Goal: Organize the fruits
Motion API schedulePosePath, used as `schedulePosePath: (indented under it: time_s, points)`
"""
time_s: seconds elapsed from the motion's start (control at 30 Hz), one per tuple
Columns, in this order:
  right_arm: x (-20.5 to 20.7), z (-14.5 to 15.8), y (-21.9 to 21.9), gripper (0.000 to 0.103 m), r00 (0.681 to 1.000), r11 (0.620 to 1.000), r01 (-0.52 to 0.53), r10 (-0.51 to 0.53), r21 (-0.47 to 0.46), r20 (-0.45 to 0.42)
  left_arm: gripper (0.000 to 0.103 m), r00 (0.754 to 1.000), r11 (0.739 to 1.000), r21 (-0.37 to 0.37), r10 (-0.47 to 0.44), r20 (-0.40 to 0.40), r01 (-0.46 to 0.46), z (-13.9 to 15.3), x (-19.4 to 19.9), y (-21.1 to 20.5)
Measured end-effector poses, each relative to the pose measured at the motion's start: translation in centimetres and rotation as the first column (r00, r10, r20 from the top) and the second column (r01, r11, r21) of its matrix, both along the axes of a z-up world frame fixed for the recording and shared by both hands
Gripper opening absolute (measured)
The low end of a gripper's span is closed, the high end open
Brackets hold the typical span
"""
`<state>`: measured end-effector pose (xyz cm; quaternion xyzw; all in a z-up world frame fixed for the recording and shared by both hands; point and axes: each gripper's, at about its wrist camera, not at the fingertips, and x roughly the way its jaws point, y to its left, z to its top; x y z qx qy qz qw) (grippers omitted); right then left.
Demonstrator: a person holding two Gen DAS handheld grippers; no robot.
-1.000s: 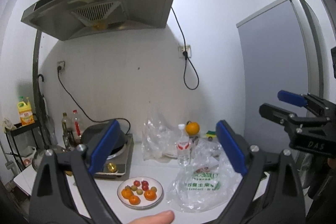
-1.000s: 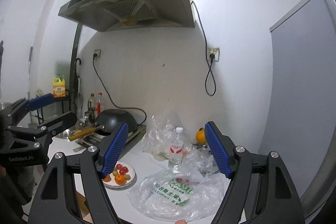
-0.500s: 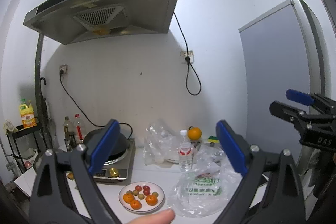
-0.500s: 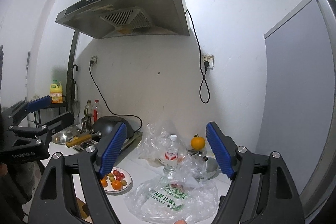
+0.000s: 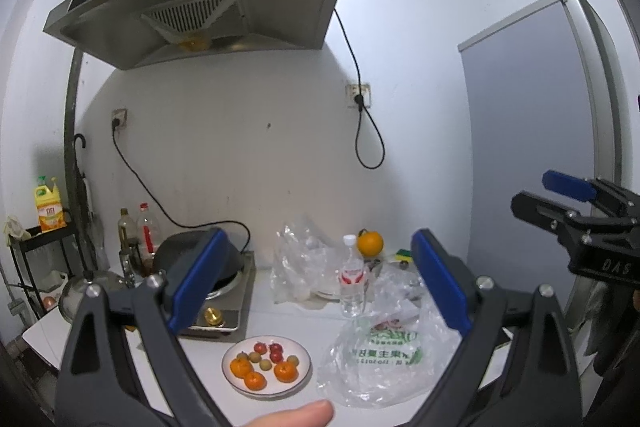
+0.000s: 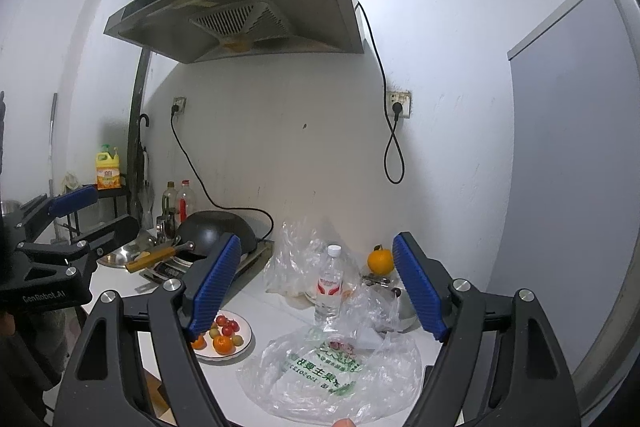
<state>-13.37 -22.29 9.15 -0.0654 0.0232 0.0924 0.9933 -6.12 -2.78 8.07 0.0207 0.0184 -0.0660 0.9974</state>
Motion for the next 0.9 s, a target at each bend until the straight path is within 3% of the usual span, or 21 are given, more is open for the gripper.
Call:
schedulePosePath:
  time_s: [0.9]
  points:
    - [0.53,-0.25,0.20,0.081,1.000,1.000,0.007,-0.007,0.000,-0.020,0.094,1.000,1.000,0.004,-0.009,-0.015,0.009,-0.31,0.25,0.04]
